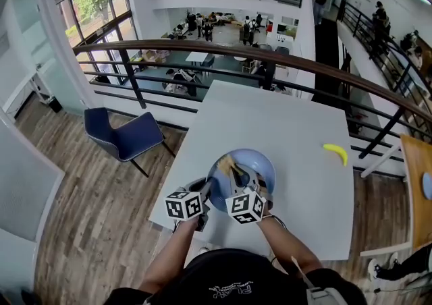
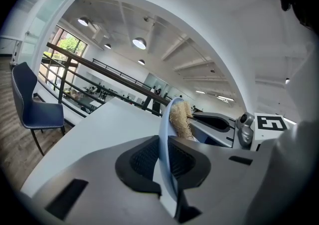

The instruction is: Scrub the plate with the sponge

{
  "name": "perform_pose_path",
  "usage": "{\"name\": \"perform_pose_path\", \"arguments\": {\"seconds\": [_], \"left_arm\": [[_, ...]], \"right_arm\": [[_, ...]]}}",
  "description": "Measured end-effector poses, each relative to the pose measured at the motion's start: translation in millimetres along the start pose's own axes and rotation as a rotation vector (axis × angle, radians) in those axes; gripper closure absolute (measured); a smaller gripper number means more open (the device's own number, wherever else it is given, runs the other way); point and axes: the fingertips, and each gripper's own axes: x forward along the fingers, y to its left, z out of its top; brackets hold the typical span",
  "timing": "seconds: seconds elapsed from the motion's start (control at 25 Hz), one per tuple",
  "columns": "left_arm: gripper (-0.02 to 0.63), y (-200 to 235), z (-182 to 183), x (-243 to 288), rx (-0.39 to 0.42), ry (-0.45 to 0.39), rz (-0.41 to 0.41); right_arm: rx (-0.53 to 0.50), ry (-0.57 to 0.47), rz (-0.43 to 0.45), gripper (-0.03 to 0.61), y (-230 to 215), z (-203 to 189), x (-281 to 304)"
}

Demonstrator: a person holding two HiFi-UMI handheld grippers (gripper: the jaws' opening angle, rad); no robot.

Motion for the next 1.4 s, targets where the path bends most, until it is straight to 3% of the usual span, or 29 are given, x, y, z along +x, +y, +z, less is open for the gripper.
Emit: {"name": "perform_pose_path", "arguments": {"seconds": [0.64, 0.92, 1.2, 1.4], "left_arm": [[0.578, 7, 10, 0, -0.005, -0.013, 0.006], [0.577, 9, 14, 0, -0.004, -0.028, 0.002], [0.575, 6, 16, -2, 0.024, -0.029, 0.025], [0.578, 7, 15, -2, 0.026, -0.037, 0.041]], "right_arm": [[0.104, 0.087, -0.145, 0.535, -69, -49, -6], [0.138, 0.130, -0.190, 0.535, -76, -74, -18], [0.145, 0.157, -0.179, 0.535, -71, -85, -26], [0.146, 0.103, -0.211, 0.535, -71, -73, -35]]}}
